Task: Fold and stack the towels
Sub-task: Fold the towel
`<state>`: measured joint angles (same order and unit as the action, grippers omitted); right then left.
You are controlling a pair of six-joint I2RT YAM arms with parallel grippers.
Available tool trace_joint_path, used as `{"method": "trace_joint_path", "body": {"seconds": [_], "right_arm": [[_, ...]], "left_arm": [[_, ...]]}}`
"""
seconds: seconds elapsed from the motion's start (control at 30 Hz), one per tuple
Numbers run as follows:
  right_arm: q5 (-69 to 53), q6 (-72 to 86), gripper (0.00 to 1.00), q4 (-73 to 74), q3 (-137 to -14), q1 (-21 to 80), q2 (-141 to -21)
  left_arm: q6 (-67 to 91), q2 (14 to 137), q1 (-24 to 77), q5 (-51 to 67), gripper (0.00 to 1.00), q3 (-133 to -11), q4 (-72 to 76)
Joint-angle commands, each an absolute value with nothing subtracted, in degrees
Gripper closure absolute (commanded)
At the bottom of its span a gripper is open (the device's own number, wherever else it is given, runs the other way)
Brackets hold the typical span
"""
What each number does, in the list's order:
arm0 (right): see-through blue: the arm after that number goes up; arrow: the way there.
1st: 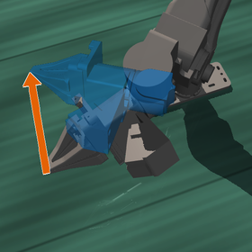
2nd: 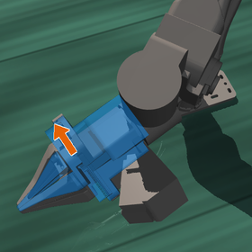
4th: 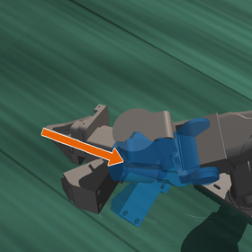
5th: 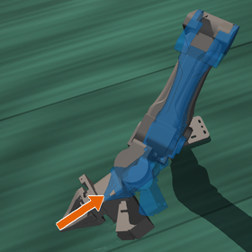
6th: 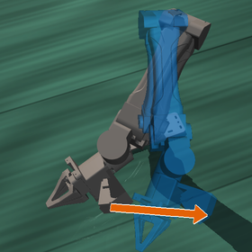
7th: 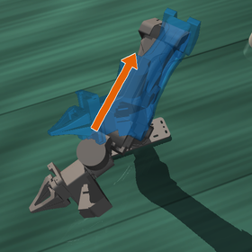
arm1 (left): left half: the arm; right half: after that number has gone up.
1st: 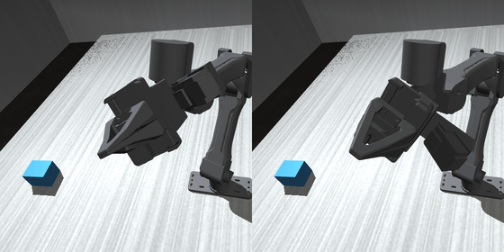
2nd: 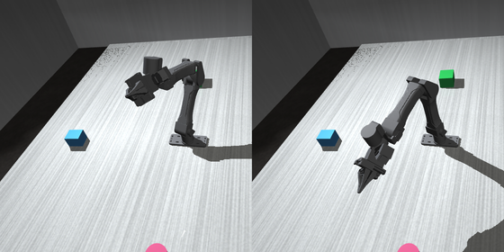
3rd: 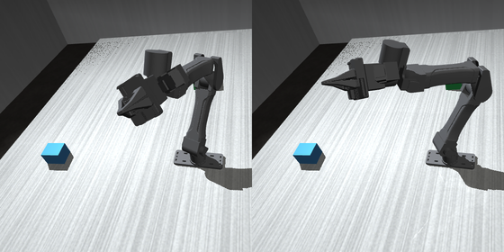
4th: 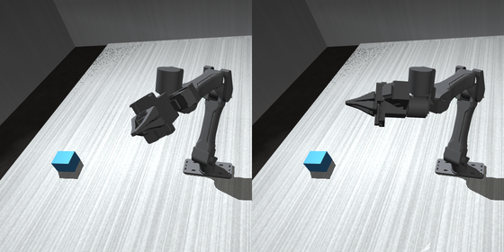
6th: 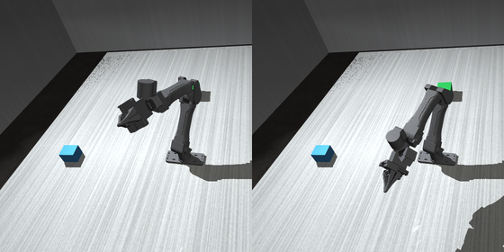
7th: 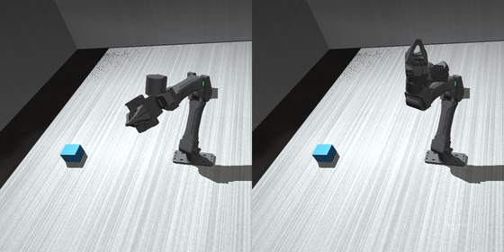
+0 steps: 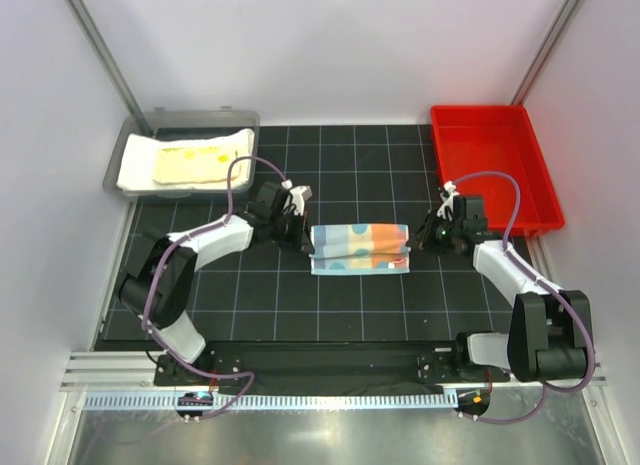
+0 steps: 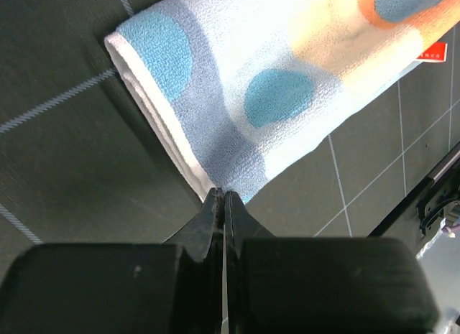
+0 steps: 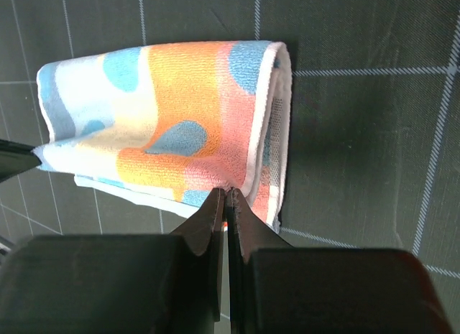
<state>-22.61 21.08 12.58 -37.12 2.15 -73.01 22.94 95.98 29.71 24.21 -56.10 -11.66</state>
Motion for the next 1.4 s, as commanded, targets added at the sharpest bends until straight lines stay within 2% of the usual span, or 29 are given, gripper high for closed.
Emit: {"method": "trace_joint_path", "body": {"seconds": [0.0,0.5,0.6,0.63,0.7,0.73,0.77,0.9,0.93,0.97,1.0,1.13,1.23,1.37], "right_arm": [[-18.8,22.3,0.99,13.1,-37.4,2.1,-71.1],[-17.8,24.3,0.97,14.1,-32.6,2.2,-67.5],[-18.2,25.2,0.94,14.5,-31.2,2.2,-66.6],[-18.3,25.7,0.88,15.1,-30.9,2.2,-66.3],[-18.4,27.8,0.76,16.4,-30.9,2.2,-65.0],[-18.7,28.2,0.75,18.4,-31.1,2.2,-64.4],[-19.3,28.6,0.72,19.9,-31.4,2.2,-63.8],[-19.0,30.6,0.7,26.3,-33.7,2.2,-58.2],[-18.9,30.8,0.67,27.6,-34.0,2.2,-57.7],[-19.6,31.2,0.65,27.4,-34.5,2.2,-57.3],[-20.6,31.9,0.63,26.1,-34.7,2.2,-57.3],[-19.2,31.9,0.62,24.9,-36.9,2.2,-61.2],[-15.6,31.9,0.55,27.4,-39.6,2.2,-66.5],[-15.3,33.1,0.55,25.2,-37.9,2.4,-71.1]], "left_arm": [[24.3,91.8,30.4,20.3,1.0,-54.3,-7.3],[25.2,90.4,33.0,18.7,1.0,-49.9,-5.2],[25.3,90.2,33.4,18.5,1.0,-48.7,-4.6],[25.3,90.3,33.4,18.4,1.0,-48.5,-4.6],[25.7,90.4,33.7,17.9,0.93,-48.1,-4.6],[25.8,90.3,33.7,17.8,0.88,-48.0,-4.6],[26.0,90.0,33.9,17.8,0.73,-47.8,-4.8],[29.0,86.4,35.2,17.3,0.75,-47.2,-5.5],[29.7,85.0,35.4,17.0,0.72,-47.2,-5.5],[30.1,84.6,35.5,16.6,0.63,-47.5,-6.1],[30.6,84.4,35.5,16.2,0.62,-48.3,-6.4],[31.8,86.6,35.5,14.1,0.59,-52.4,-8.0],[33.0,91.0,35.7,12.8,0.57,-55.0,-11.2],[35.5,94.1,36.2,11.0,0.57,-53.9,-10.8]]}}
